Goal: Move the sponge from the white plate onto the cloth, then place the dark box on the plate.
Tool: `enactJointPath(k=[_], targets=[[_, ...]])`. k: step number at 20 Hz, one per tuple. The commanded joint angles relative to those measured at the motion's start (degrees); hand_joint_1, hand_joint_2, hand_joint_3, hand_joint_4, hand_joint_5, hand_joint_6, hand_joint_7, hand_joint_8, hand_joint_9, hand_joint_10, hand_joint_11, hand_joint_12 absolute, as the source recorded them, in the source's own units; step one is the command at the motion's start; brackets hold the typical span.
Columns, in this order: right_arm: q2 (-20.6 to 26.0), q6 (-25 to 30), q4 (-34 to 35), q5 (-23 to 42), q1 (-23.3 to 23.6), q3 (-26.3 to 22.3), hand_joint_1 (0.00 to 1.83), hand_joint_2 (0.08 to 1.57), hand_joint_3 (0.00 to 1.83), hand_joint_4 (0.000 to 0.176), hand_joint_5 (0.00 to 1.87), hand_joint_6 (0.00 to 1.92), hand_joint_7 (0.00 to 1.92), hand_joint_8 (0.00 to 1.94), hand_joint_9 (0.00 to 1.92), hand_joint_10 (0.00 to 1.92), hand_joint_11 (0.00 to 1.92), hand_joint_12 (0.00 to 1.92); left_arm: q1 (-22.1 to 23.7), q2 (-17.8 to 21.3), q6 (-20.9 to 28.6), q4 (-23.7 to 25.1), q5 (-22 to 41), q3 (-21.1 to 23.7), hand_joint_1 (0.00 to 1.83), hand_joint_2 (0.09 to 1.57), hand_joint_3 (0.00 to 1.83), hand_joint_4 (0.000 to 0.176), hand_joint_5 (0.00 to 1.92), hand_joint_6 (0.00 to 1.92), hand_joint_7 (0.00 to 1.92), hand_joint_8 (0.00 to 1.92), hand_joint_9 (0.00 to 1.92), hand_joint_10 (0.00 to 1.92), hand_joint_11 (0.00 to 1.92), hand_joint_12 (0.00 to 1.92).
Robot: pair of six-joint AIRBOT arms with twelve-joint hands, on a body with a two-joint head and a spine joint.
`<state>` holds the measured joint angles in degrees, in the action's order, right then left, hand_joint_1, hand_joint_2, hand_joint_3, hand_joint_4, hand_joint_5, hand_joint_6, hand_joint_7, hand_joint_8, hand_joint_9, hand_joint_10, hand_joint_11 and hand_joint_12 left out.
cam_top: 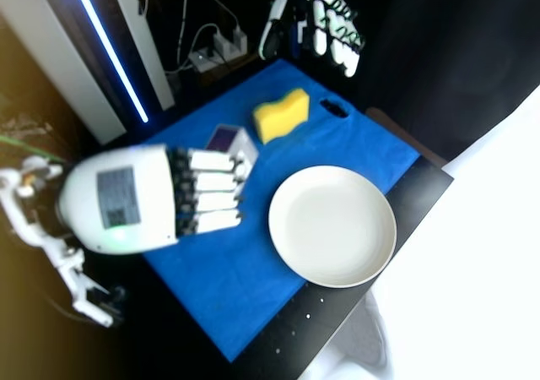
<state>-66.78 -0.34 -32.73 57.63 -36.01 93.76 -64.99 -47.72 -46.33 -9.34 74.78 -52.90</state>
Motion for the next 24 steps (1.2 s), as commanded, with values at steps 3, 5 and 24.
enactJointPath(k=[3,5,24], targets=[[-4.8,-0.1,2.2,-1.6,3.6,4.7,1.22,1.13,0.00,0.000,0.85,1.13,1.02,0.99,0.96,0.92,0.85,1.34,0.5,-0.8,1.1,-0.1,7.2,-0.5,1.01,0.89,0.00,0.107,0.15,0.01,0.11,0.00,0.10,0.00,0.00,0.65],[-7.8,-0.1,-0.8,-7.1,6.1,7.6,1.22,1.13,0.00,0.002,0.88,1.11,1.02,1.00,0.91,1.02,0.77,1.39,0.5,-1.1,1.4,-0.1,7.2,-0.9,0.98,0.89,0.00,0.090,0.18,0.01,0.14,0.01,0.13,0.01,0.00,0.72],[-26.8,2.5,-9.3,-25.4,10.7,20.5,1.20,1.19,0.00,0.000,0.80,1.18,0.88,1.26,0.73,1.06,0.54,1.39,5.4,-6.0,4.2,1.9,4.0,-5.6,0.95,0.87,0.00,0.105,0.19,0.00,0.16,0.00,0.15,0.01,0.00,0.68]])
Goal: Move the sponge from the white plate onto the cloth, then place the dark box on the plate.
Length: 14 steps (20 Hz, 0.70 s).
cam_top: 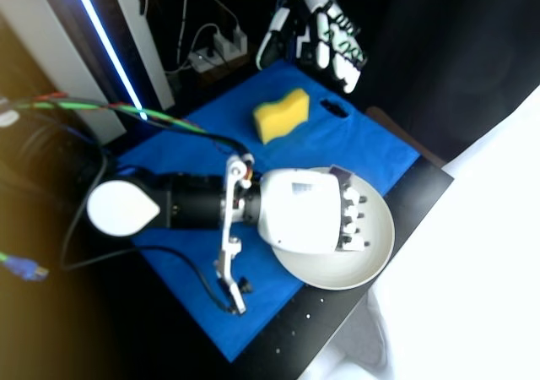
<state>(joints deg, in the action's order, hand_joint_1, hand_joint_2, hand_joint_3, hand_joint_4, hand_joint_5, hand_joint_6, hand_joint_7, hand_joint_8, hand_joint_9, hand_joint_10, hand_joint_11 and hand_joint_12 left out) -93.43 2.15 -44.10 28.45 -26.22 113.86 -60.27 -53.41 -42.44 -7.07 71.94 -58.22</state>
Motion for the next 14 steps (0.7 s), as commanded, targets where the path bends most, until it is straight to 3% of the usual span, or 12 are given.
enactJointPath(k=[1,2,3,4,5,6,10,12,13,14], targets=[[-0.1,0.0,2.0,4.2,0.9,0.3,0.93,0.98,0.00,0.069,0.34,0.13,0.37,0.33,0.41,0.69,0.21,1.43,0.7,-0.3,0.4,-0.4,6.8,-0.3,0.93,0.88,0.00,0.120,0.19,0.00,0.15,0.00,0.13,0.00,0.00,0.68],[-0.1,0.0,1.7,4.4,0.9,0.3,0.85,0.93,0.00,0.126,0.20,0.03,0.24,0.09,0.28,0.31,0.04,1.22,0.7,-0.4,0.5,-0.4,6.8,-0.3,0.93,0.88,0.00,0.120,0.19,0.00,0.16,0.00,0.14,0.00,0.00,0.68],[-0.1,0.2,1.6,4.7,0.9,0.3,0.85,0.93,0.00,0.126,0.20,0.03,0.24,0.09,0.28,0.31,0.04,1.22,0.7,-0.4,0.6,-0.4,6.8,-0.4,0.93,0.88,0.00,0.120,0.19,0.00,0.16,0.00,0.14,0.00,0.00,0.68],[-0.1,0.3,1.6,5.1,0.9,0.4,0.78,0.85,0.00,0.166,0.04,0.00,0.06,0.02,0.14,0.10,0.01,0.90,0.7,-0.5,0.8,-0.4,6.7,-0.5,0.88,0.90,0.01,0.113,0.16,0.00,0.16,0.00,0.15,0.01,0.00,0.68],[-0.1,0.6,1.6,5.6,0.9,0.3,0.62,0.77,0.00,0.176,0.00,0.00,0.00,0.00,0.01,0.00,0.00,0.21,0.7,-0.6,0.9,-0.5,6.7,-0.5,0.87,0.90,0.01,0.096,0.15,0.00,0.17,0.00,0.16,0.01,0.00,0.70],[-0.1,0.8,1.6,6.0,1.0,0.3,0.60,0.75,0.00,0.176,0.00,0.00,0.00,0.00,0.00,0.00,0.00,0.04,0.7,-0.6,0.9,-0.5,6.7,-0.5,0.86,0.90,0.01,0.092,0.15,0.00,0.17,0.00,0.16,0.00,0.00,0.70],[3.5,1.7,5.6,12.3,1.2,-1.6,0.62,0.74,0.00,0.176,0.00,0.00,0.00,0.00,0.00,0.00,0.00,0.00,0.7,-0.6,1.0,-0.5,6.9,-0.3,0.86,0.91,0.00,0.082,0.15,0.00,0.16,0.00,0.16,0.00,0.00,0.67],[7.6,1.7,9.8,17.3,0.5,-4.1,0.62,0.75,0.00,0.176,0.00,0.00,0.00,0.00,0.00,0.00,0.00,0.00,0.6,-0.1,1.0,-0.5,7.4,0.1,0.87,0.90,0.00,0.091,0.16,0.00,0.17,0.00,0.18,0.01,0.00,0.70],[12.6,1.6,16.0,25.1,-2.5,-8.3,0.64,0.75,0.00,0.176,0.00,0.00,0.00,0.00,0.00,0.00,0.00,0.00,0.6,0.5,1.0,-0.5,8.3,0.6,0.87,0.90,0.00,0.094,0.14,0.00,0.17,0.00,0.18,0.01,0.00,0.71],[13.0,1.6,16.6,25.9,-3.0,-8.8,0.64,0.75,0.00,0.176,0.00,0.00,0.00,0.00,0.00,0.00,0.00,0.00,0.5,0.5,1.0,-0.5,8.4,0.7,0.87,0.90,0.00,0.094,0.14,0.00,0.17,0.00,0.18,0.01,0.00,0.71]])
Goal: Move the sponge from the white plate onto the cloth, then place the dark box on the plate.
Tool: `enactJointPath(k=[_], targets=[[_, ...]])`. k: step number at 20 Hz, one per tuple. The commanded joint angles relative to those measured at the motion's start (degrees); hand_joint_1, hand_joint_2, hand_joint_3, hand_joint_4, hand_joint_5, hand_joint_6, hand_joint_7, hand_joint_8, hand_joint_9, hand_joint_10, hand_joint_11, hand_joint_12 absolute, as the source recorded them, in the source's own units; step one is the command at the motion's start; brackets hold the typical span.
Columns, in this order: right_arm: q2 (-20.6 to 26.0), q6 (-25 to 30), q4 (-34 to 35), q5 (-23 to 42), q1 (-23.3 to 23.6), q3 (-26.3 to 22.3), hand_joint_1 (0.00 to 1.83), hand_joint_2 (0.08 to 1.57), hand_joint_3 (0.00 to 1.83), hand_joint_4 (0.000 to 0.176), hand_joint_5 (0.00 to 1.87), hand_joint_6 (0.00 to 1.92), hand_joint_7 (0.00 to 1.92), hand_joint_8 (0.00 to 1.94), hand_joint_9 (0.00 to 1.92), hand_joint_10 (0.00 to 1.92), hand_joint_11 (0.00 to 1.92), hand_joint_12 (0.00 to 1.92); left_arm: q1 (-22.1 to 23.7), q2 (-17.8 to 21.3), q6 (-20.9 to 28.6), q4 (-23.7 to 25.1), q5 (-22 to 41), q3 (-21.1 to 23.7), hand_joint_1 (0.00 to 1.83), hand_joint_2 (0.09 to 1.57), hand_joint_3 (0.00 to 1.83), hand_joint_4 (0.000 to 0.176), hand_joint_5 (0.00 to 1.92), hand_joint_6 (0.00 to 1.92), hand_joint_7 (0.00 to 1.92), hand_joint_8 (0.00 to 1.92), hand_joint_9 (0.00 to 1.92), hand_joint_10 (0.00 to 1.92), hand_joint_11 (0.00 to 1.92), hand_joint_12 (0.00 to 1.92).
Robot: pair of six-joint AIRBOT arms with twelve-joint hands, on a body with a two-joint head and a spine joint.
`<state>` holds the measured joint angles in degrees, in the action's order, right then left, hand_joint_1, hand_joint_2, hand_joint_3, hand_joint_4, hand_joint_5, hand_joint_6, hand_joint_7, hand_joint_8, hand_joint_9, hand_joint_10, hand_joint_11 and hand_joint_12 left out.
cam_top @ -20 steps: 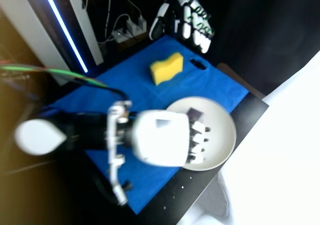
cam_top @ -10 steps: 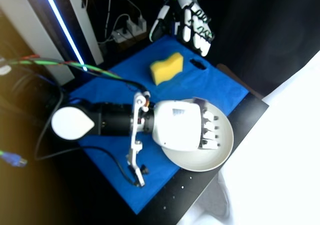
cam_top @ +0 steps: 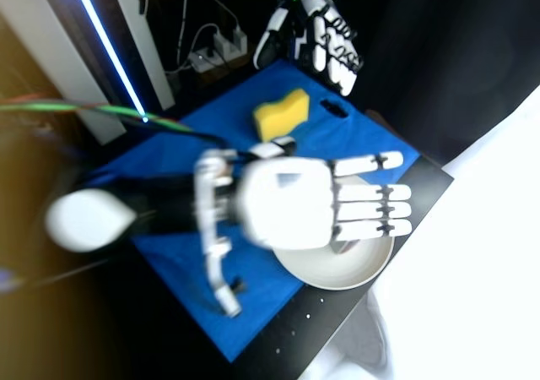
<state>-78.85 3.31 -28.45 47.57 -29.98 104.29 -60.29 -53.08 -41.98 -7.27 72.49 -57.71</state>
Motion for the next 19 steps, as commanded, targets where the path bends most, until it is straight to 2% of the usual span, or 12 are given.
enactJointPath(k=[1,3,8,9,10,12,13,15,16,17,18,19], targets=[[1.1,0.0,4.1,10.2,-1.2,-1.5,0.66,0.76,0.00,0.176,0.00,0.00,0.00,0.00,0.00,0.00,0.00,0.00,0.4,0.3,0.5,-0.4,8.5,0.3,0.90,0.88,0.00,0.100,0.16,0.01,0.16,0.00,0.17,0.00,0.00,0.71],[6.1,-3.4,11.2,18.0,-6.2,-7.8,0.68,0.75,0.00,0.176,0.00,0.00,0.00,0.00,0.00,0.00,0.00,0.00,0.2,0.8,0.5,-0.5,9.9,0.8,0.92,0.88,0.00,0.095,0.15,0.00,0.12,0.00,0.15,0.00,0.00,0.72],[15.6,-9.9,25.0,36.2,-23.0,-21.7,0.84,0.80,0.02,0.176,0.00,0.00,0.00,0.00,0.00,0.00,0.00,0.00,-3.7,2.4,0.5,-1.7,14.8,3.1,0.87,0.85,0.00,0.145,0.09,0.00,0.09,0.00,0.15,0.00,0.00,0.75],[15.6,-9.9,25.2,36.4,-23.0,-21.8,0.77,0.75,0.00,0.176,0.00,0.00,0.00,0.00,0.00,0.00,0.00,0.00,-3.7,2.4,0.5,-1.8,14.9,3.2,0.83,0.84,0.00,0.105,0.10,0.00,0.15,0.01,0.20,0.01,0.00,0.93],[16.2,-10.5,27.8,39.2,-25.8,-23.5,0.74,0.74,0.00,0.176,0.00,0.00,0.00,0.00,0.00,0.00,0.00,0.00,-4.5,2.6,0.5,-2.4,16.0,3.5,0.79,0.85,0.00,0.090,0.09,0.00,0.16,0.01,0.22,0.01,0.00,1.03],[16.3,-10.5,31.8,43.3,-30.0,-25.3,0.64,0.74,0.00,0.176,0.00,0.00,0.00,0.00,0.00,0.00,0.00,0.00,-5.2,2.7,0.5,-3.2,16.7,3.8,0.81,0.84,0.00,0.100,0.09,0.00,0.17,0.01,0.22,0.01,0.00,1.06],[16.3,-10.5,33.4,44.8,-31.5,-25.9,0.62,0.76,0.00,0.176,0.00,0.00,0.00,0.00,0.00,0.00,0.00,0.00,-5.4,2.7,0.5,-3.5,16.7,3.8,0.75,0.84,0.00,0.091,0.07,0.00,0.16,0.00,0.22,0.01,0.00,1.09],[16.2,-10.5,37.6,48.7,-35.5,-27.8,0.66,0.78,0.01,0.176,0.00,0.00,0.00,0.00,0.00,0.00,0.00,0.00,-5.5,2.6,0.5,-4.1,16.5,3.8,0.65,0.84,0.00,0.121,0.01,0.00,0.09,0.00,0.16,0.00,0.00,0.98],[16.2,-10.5,38.7,49.6,-37.0,-28.4,0.64,0.81,0.02,0.176,0.00,0.00,0.00,0.00,0.00,0.00,0.00,0.00,-5.5,2.6,0.5,-4.2,16.8,3.8,0.58,0.88,0.02,0.164,0.00,0.00,0.07,0.00,0.15,0.00,0.00,0.97],[16.2,-10.5,39.7,50.4,-38.2,-29.0,0.65,0.82,0.02,0.176,0.00,0.00,0.00,0.00,0.00,0.00,0.00,0.00,-5.5,2.7,0.6,-4.5,17.4,3.8,0.55,0.90,0.02,0.174,0.00,0.00,0.07,0.00,0.15,0.00,0.00,0.92],[16.2,-10.5,40.6,51.4,-39.3,-29.7,0.60,0.85,0.01,0.176,0.00,0.00,0.00,0.00,0.00,0.00,0.00,0.00,-5.6,2.6,1.4,-5.1,17.9,3.4,0.51,0.97,0.02,0.147,0.00,0.00,0.05,0.00,0.11,0.00,0.00,0.96],[16.2,-10.5,41.3,52.6,-40.1,-30.2,0.56,0.91,0.03,0.176,0.00,0.00,0.00,0.00,0.00,0.00,0.00,0.00,-5.8,2.5,2.6,-5.5,18.2,3.0,0.41,1.00,0.01,0.152,0.00,0.00,0.02,0.00,0.09,0.00,0.00,0.86]])
